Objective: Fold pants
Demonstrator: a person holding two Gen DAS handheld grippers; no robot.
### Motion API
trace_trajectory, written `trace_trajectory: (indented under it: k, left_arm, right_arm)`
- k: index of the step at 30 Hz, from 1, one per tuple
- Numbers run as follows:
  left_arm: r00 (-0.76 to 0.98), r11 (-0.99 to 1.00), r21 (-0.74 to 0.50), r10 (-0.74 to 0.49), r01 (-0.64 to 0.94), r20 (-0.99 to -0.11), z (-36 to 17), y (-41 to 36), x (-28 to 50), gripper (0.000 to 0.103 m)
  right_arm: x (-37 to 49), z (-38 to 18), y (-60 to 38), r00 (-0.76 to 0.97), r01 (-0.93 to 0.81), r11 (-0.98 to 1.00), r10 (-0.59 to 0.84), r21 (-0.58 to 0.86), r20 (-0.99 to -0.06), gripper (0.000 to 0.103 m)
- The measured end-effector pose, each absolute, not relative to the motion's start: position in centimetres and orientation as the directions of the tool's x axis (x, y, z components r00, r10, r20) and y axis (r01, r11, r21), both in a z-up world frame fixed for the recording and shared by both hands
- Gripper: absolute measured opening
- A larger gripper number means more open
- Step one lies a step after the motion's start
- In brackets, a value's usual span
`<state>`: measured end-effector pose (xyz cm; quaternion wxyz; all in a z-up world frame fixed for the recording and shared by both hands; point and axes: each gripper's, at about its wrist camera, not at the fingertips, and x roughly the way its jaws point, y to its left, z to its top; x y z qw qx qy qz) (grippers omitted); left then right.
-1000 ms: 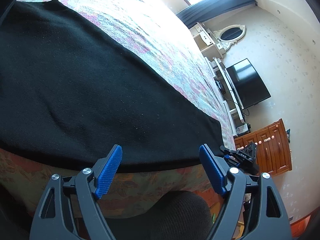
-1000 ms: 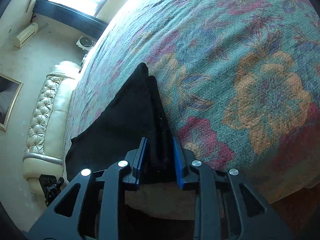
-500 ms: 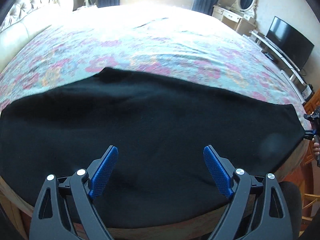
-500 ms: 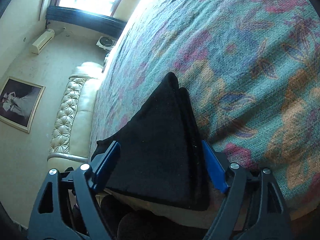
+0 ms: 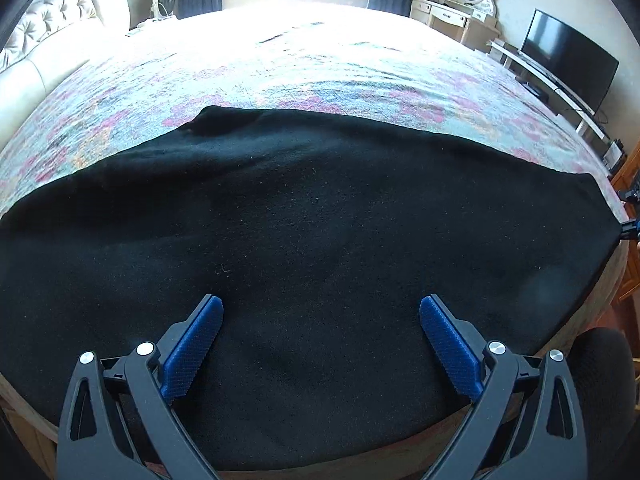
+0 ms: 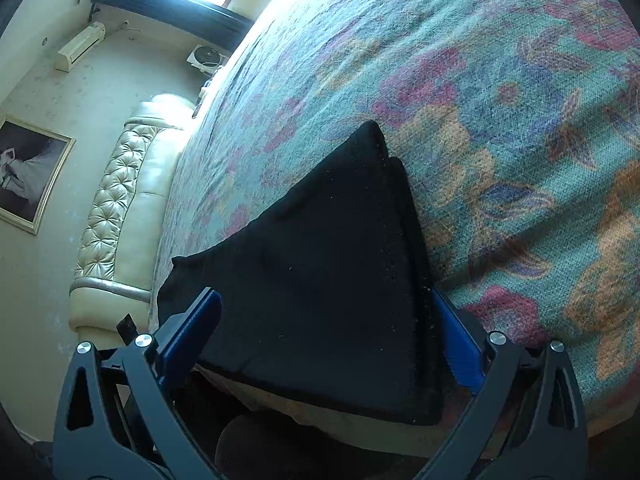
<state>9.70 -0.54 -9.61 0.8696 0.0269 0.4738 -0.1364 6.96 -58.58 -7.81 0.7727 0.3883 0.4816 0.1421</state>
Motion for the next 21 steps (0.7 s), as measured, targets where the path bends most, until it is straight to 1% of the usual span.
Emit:
trace_trajectory:
  k: [1, 2, 3, 4, 5, 6, 7, 11, 16, 19, 21]
  left_arm:
    - [0.522, 0.963, -0.071, -0.202, 0.261, -0.828, -9.5, -0.6, 9.6, 0.098]
    - [0.536, 0.964, -0.061, -0.195, 0.257, -0.821, -9.4, -0.6, 9.5, 0.098]
    - [0.556, 0.968, -0.055, -0.188, 0.246, -0.810, -9.2, -0.4, 9.4, 0.098]
    - [0.574, 0.972, -0.057, -0.183, 0.230, -0.798, -9.0, 0.0, 9.4, 0.098]
    - [0.588, 0.975, -0.069, -0.182, 0.210, -0.788, -8.8, 0.7, 9.5, 0.098]
    - [0.593, 0.977, -0.088, -0.188, 0.193, -0.783, -8.7, 1.1, 9.9, 0.098]
    - [0.593, 0.979, -0.110, -0.193, 0.174, -0.782, -8.6, 1.8, 10.0, 0.098]
    - [0.612, 0.982, -0.167, -0.183, 0.084, -0.770, -7.4, 4.7, 10.3, 0.098]
    - [0.648, 0.973, -0.229, -0.167, -0.012, -0.744, -5.6, 8.8, 10.3, 0.098]
    - [0.658, 0.968, -0.245, -0.156, -0.045, -0.737, -4.8, 10.7, 10.1, 0.098]
    - [0.662, 0.970, -0.235, -0.142, -0.054, -0.736, -4.3, 11.4, 9.9, 0.098]
  right_arm:
    - [7.0, -7.7, -58.4, 0.486, 0.161, 0.682, 0.575, 0.714, -0.659, 0.094]
    - [7.1, -7.6, -58.3, 0.474, 0.174, 0.709, 0.549, 0.684, -0.689, 0.078]
    - [7.1, -7.5, -58.2, 0.459, 0.199, 0.739, 0.510, 0.644, -0.727, 0.050]
    - [7.0, -7.6, -58.1, 0.447, 0.232, 0.759, 0.472, 0.608, -0.760, 0.037]
    - [6.8, -7.8, -58.6, 0.447, 0.247, 0.745, 0.480, 0.620, -0.755, 0.019]
    - [6.5, -8.1, -58.9, 0.455, 0.254, 0.712, 0.509, 0.654, -0.731, 0.017]
    - [6.3, -8.2, -59.1, 0.460, 0.262, 0.696, 0.518, 0.668, -0.721, 0.016]
    - [6.3, -7.2, -58.5, 0.486, 0.246, 0.705, 0.505, 0.665, -0.714, 0.014]
    - [6.3, -4.3, -57.5, 0.530, 0.206, 0.701, 0.506, 0.683, -0.680, 0.013]
    - [6.3, -2.2, -56.4, 0.547, 0.189, 0.713, 0.494, 0.675, -0.675, 0.013]
    - [6.3, -0.6, -55.6, 0.567, 0.168, 0.714, 0.495, 0.680, -0.659, 0.013]
